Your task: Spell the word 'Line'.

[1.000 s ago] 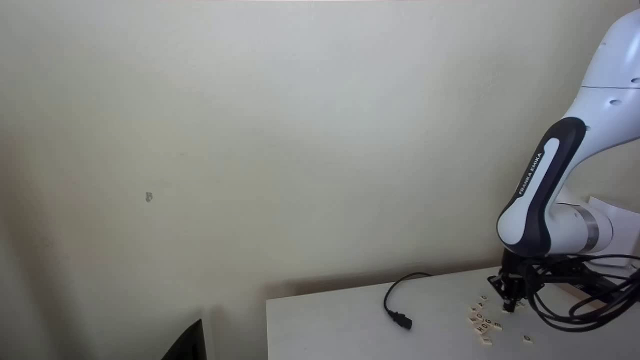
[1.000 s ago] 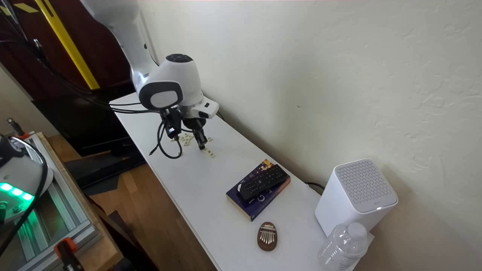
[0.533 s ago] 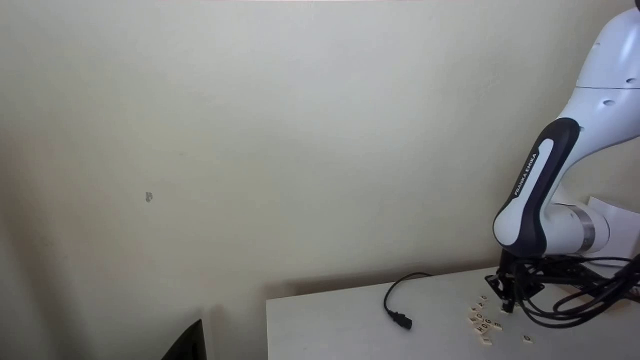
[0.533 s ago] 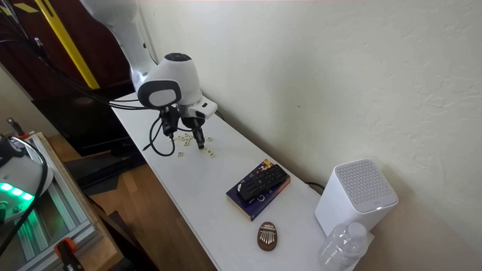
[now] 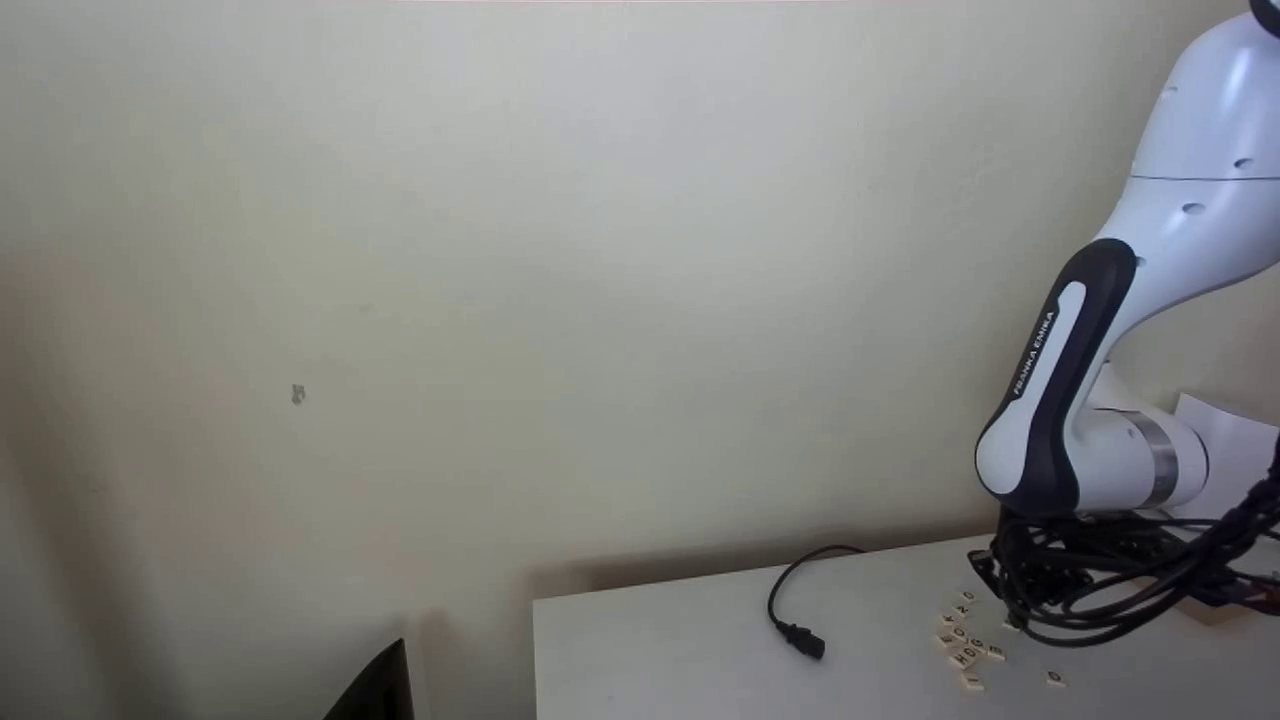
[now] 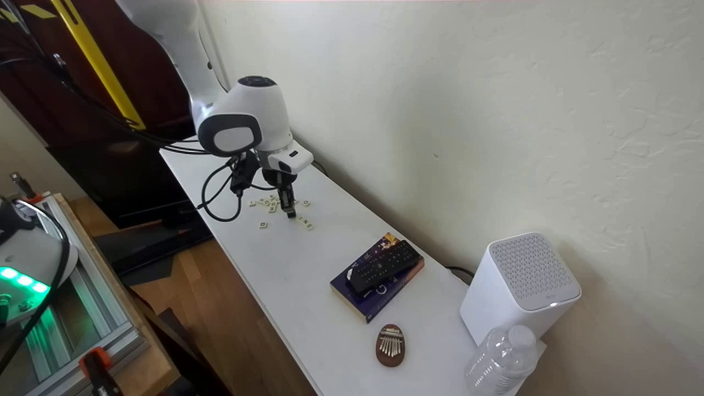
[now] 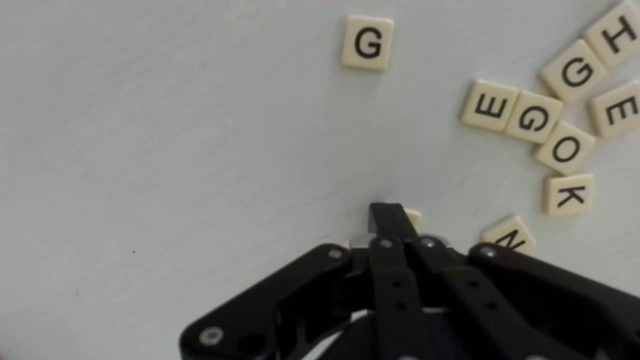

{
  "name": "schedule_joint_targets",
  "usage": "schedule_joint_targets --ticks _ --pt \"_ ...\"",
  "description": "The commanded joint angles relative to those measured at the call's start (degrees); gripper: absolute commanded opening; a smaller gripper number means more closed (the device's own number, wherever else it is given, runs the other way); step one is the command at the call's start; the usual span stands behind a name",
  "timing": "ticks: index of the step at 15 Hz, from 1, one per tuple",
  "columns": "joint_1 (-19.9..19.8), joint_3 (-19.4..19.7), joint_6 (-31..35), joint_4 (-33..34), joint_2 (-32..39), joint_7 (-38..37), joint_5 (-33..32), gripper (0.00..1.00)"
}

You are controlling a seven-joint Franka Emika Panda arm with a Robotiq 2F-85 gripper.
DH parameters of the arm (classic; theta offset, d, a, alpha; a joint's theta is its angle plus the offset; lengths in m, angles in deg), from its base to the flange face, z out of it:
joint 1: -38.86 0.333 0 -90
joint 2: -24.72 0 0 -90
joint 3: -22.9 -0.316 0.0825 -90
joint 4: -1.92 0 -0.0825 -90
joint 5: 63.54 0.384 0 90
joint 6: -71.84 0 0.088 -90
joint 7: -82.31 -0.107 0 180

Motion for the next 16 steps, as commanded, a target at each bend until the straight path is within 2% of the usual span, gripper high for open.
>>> schedule_joint_targets --ticks 1,16 --pt "3.50 2.03 -1.42 1.00 1.98 -4.29 2.88 0.00" --pt "4.24 2.53 -3.21 2.90 2.63 -12.97 7.72 0.00"
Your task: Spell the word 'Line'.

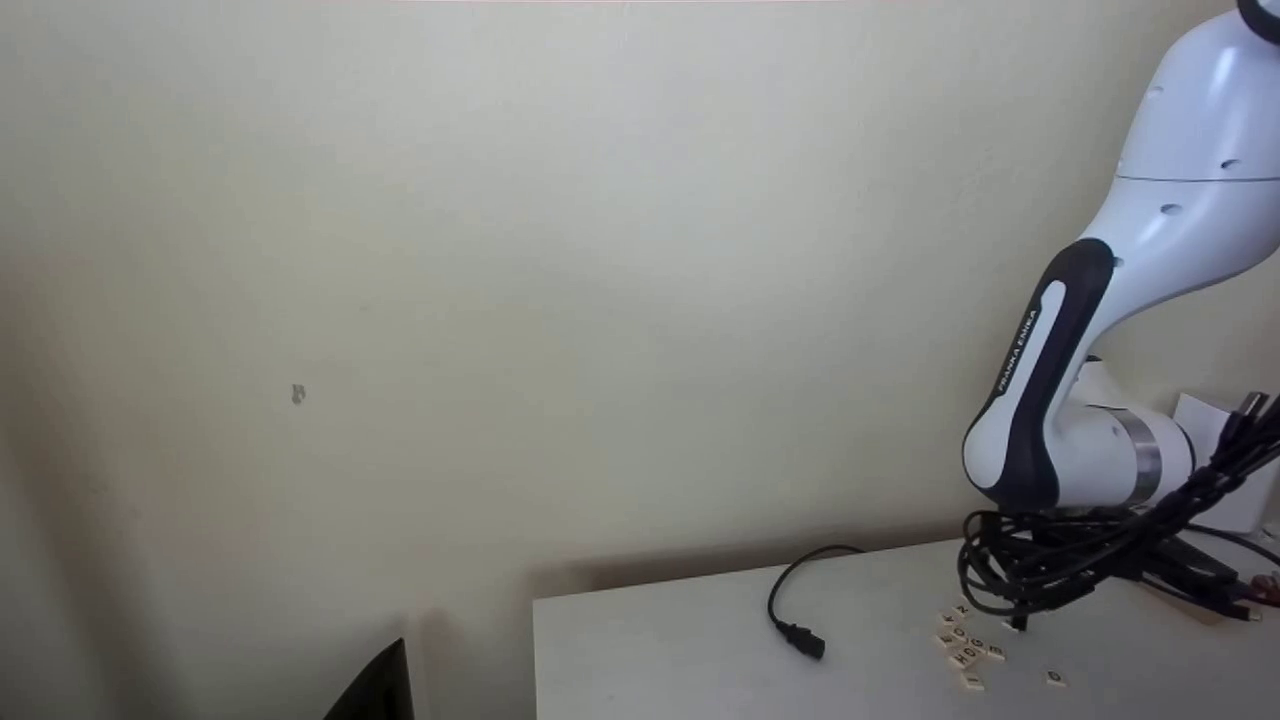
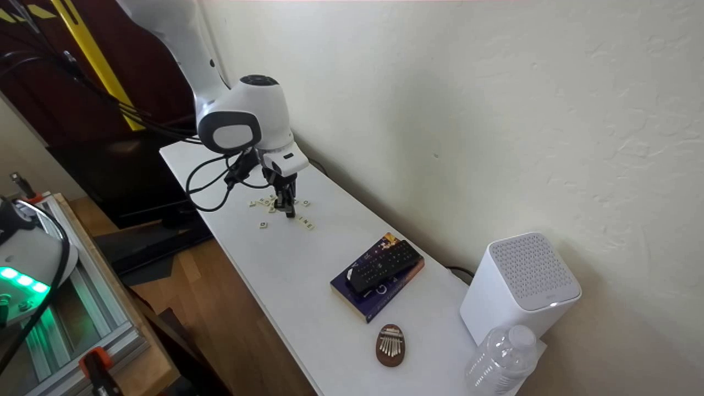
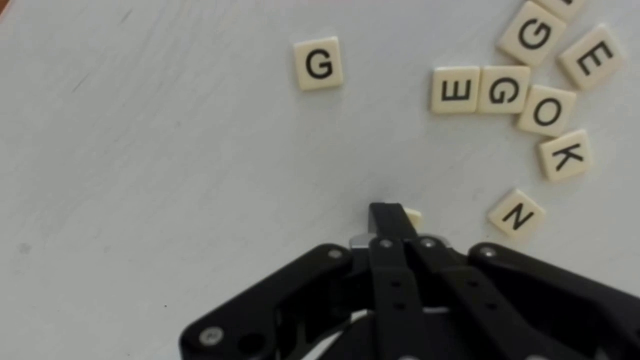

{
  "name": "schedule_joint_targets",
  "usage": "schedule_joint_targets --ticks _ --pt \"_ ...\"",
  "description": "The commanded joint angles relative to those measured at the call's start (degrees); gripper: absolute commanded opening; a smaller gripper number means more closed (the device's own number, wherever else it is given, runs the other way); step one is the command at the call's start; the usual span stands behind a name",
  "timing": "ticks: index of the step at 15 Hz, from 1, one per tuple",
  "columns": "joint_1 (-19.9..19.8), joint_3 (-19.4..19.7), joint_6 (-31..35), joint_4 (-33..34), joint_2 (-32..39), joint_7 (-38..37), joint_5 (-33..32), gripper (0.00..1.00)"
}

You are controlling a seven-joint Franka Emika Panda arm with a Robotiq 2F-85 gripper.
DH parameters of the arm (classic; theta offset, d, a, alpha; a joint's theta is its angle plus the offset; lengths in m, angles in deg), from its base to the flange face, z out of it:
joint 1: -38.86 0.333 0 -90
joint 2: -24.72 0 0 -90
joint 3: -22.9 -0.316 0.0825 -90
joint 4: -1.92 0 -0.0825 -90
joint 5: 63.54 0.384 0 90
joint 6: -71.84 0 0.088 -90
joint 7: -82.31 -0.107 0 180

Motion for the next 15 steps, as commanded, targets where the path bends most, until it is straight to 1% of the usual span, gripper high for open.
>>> schedule_joint_targets --ticks 1,11,15 --pt "0.96 0.51 -0.97 2.18 2.37 -1.68 2.64 0.00" --pt "1.21 1.26 -1.19 2.88 2.80 -3.74 3.55 0.00" --pt "1.41 1.43 -2.73 2.99 2.65 -4.82 3.55 0.00"
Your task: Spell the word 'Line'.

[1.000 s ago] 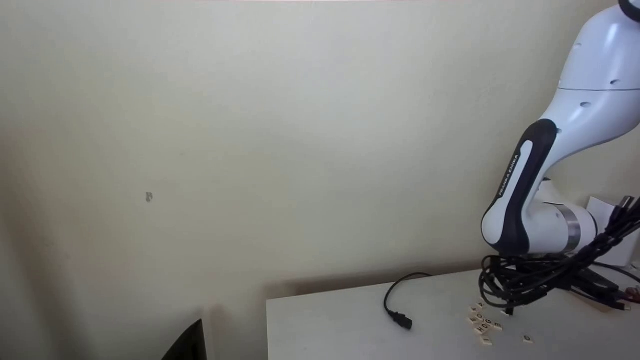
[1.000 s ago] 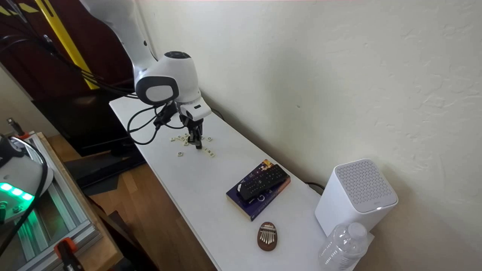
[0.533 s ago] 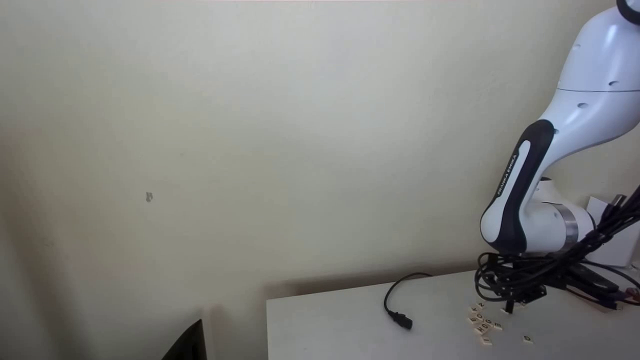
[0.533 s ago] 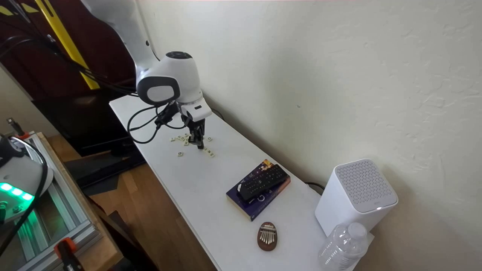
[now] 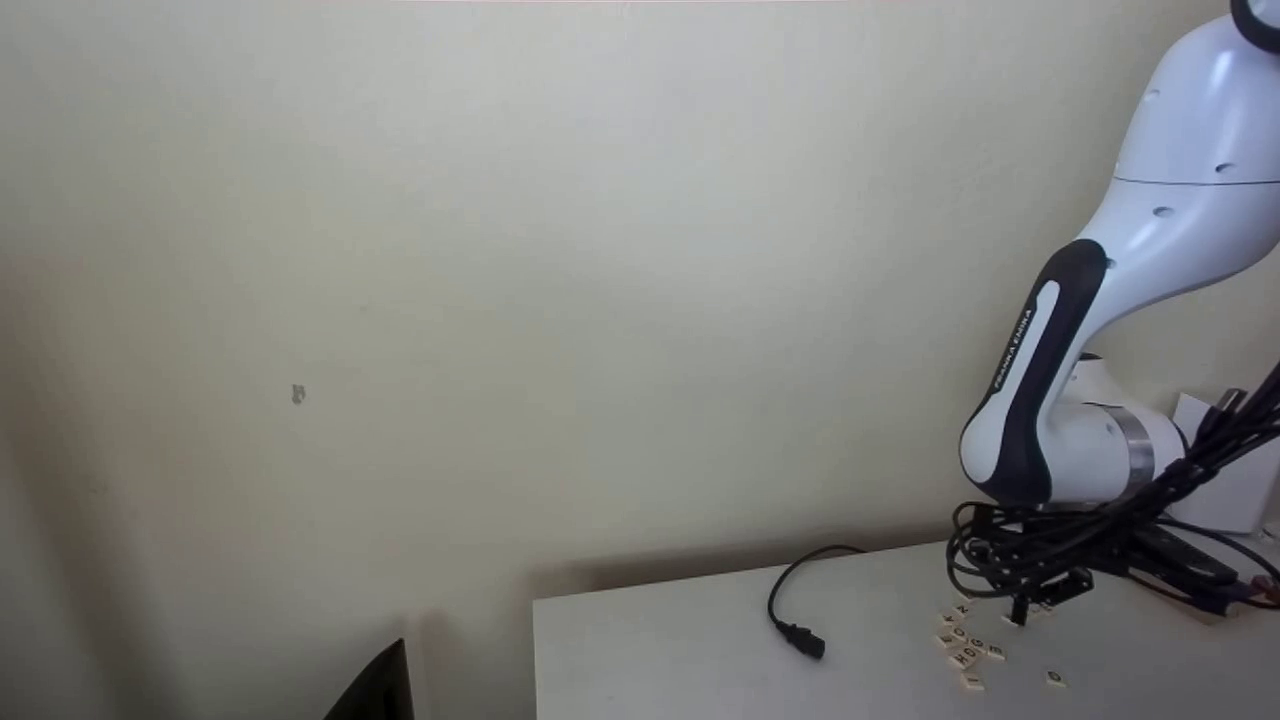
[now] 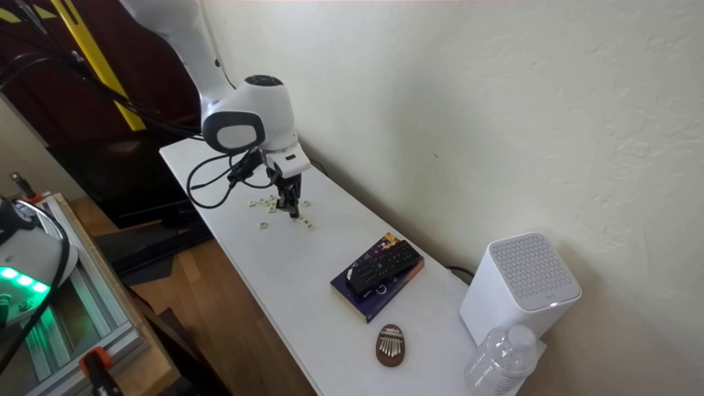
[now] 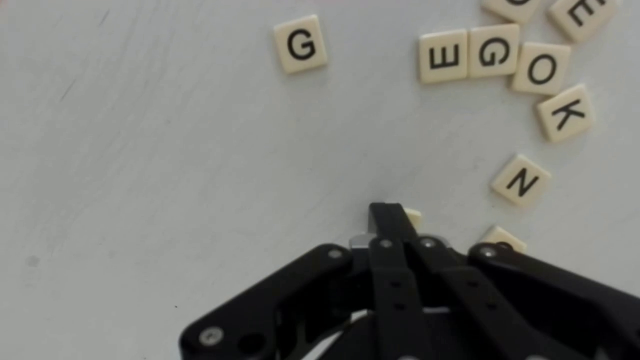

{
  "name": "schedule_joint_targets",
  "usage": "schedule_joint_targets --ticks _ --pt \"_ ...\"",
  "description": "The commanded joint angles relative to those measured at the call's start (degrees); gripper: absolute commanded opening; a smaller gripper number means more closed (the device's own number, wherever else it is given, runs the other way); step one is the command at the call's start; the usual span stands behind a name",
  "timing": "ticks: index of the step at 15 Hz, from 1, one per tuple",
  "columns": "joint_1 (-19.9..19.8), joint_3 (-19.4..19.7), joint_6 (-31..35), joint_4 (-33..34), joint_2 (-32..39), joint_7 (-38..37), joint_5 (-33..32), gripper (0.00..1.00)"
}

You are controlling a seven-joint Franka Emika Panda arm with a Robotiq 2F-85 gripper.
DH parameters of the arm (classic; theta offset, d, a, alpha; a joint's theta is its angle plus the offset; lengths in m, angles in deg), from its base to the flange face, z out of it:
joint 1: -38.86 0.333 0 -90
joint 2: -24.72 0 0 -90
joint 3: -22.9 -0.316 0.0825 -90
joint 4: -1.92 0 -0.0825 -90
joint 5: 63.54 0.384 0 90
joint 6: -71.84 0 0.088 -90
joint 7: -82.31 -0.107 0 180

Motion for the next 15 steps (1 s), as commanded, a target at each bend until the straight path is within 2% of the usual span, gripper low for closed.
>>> schedule_joint_targets --ticks 1,6,15 --pt "1.41 0.84 -2.65 1.75 2.04 -1.64 2.02 0.00" --pt "1.54 1.23 -4.95 2.62 2.15 -4.63 1.94 0.00" --pt "1.81 1.69 -5.18 3.43 2.70 -9.28 1.59 0.00"
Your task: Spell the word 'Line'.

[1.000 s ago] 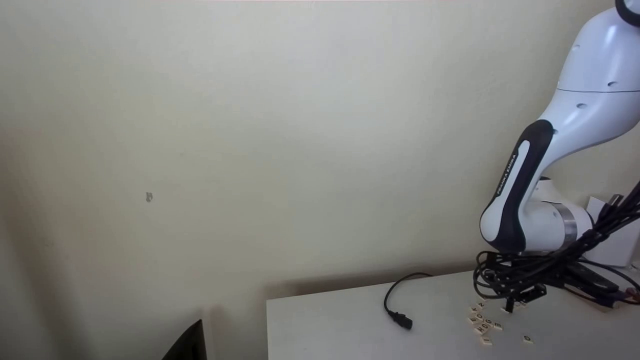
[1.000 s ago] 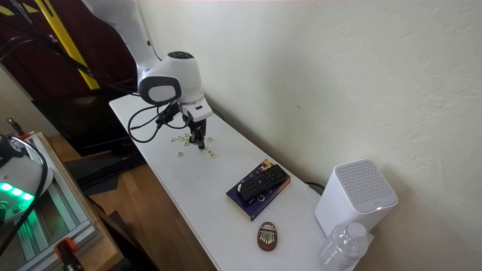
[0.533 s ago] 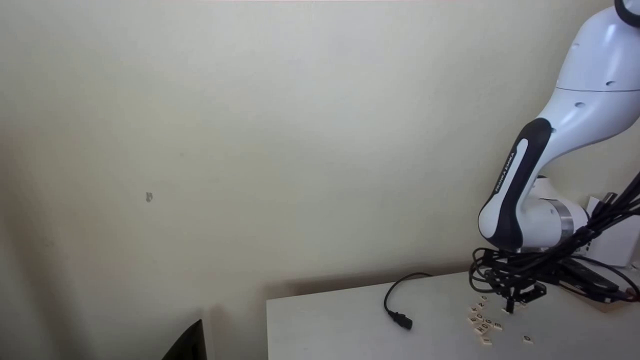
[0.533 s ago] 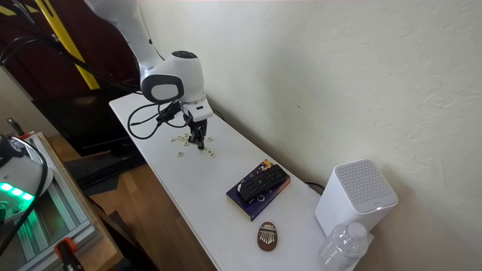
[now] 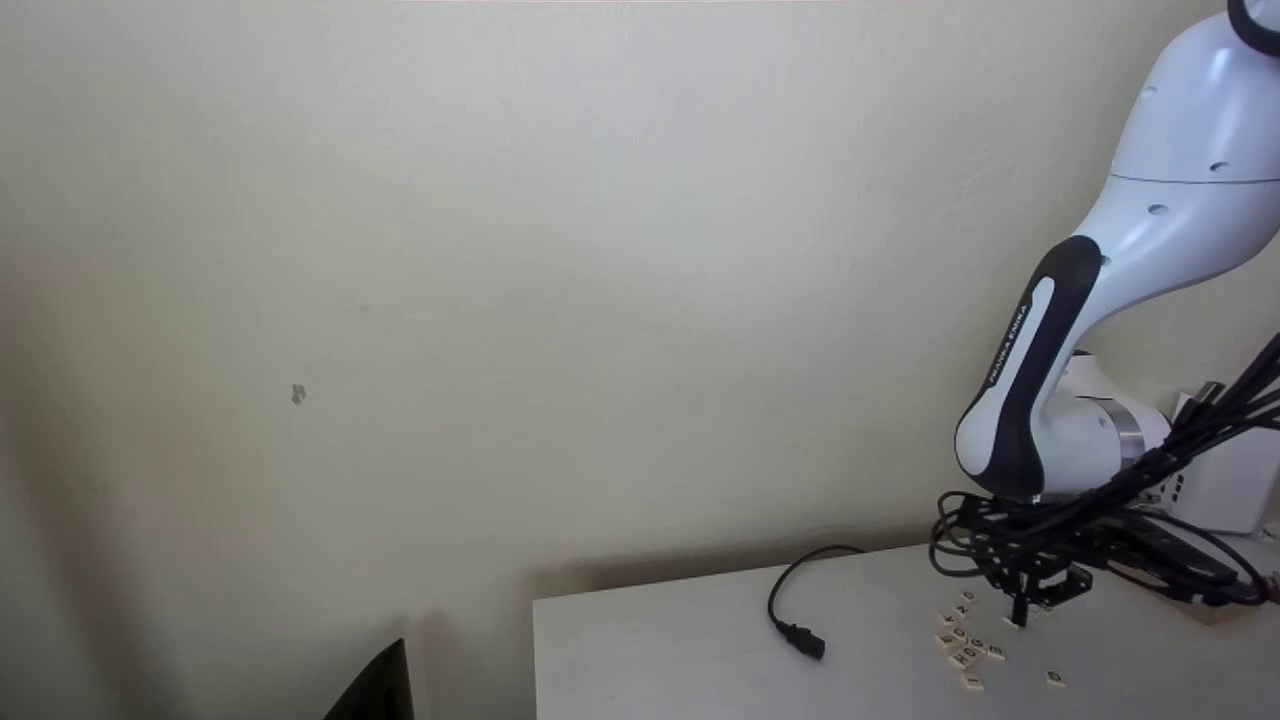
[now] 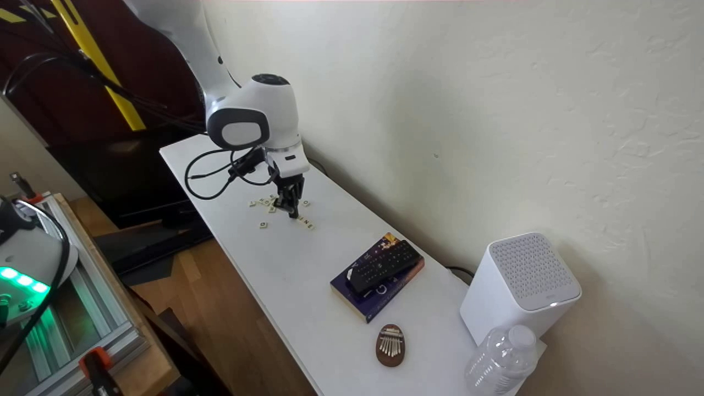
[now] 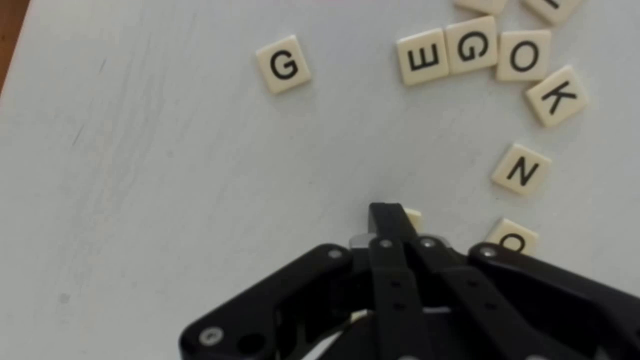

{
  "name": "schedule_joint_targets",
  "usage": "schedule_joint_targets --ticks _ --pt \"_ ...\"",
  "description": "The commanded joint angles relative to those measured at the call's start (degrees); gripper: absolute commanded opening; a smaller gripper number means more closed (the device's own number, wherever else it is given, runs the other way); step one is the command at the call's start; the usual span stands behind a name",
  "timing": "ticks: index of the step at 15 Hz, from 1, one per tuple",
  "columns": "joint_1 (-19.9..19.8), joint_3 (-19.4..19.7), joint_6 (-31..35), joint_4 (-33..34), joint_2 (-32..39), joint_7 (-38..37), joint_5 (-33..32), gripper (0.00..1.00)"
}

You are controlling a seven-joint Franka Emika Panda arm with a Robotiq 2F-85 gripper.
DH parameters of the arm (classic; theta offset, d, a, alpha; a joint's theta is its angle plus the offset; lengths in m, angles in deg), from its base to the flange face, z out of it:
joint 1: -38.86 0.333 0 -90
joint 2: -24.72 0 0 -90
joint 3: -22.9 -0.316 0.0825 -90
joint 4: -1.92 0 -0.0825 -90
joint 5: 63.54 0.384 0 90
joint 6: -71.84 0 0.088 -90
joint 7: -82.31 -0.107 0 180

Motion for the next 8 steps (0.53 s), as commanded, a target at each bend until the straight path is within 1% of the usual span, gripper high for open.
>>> schedule_joint_targets --ticks 1,4,8 --pt "1.13 0.70 -0.89 1.99 2.66 -2.17 1.53 0.00" --pt "1.05 0.74 -0.78 2.23 2.85 -3.33 1.50 0.00" --pt "-0.06 -0.16 -0.61 1.63 1.75 -3.13 1.61 0.00"
